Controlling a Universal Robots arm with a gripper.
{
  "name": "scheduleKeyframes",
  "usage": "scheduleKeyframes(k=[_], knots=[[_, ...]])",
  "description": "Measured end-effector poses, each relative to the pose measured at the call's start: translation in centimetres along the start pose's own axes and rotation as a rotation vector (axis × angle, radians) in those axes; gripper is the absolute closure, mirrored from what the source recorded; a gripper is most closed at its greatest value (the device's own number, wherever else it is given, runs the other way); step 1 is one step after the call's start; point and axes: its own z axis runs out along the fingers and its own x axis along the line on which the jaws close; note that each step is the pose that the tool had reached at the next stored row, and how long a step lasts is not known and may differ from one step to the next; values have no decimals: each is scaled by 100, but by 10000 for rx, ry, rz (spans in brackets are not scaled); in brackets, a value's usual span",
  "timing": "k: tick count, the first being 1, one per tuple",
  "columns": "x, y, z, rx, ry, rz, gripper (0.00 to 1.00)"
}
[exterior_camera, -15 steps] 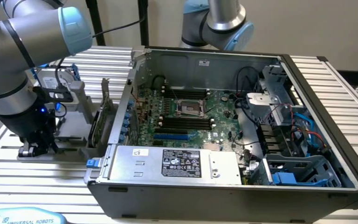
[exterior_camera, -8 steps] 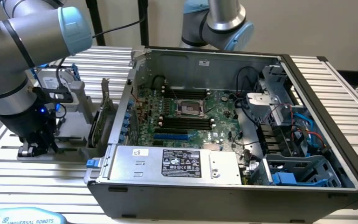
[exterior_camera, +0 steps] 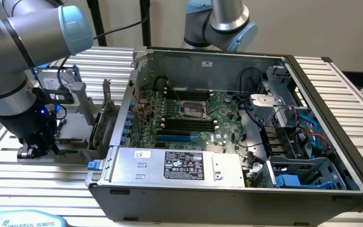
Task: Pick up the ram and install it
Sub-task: 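Pick up the ram and move it above insertion slot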
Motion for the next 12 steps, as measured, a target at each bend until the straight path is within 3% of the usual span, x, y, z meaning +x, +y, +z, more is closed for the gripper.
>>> scheduleKeyframes(k=[6,12], knots=[[-6,3,-109,3,-2,4,87],[-15,9,-294,2,-1,3,87]])
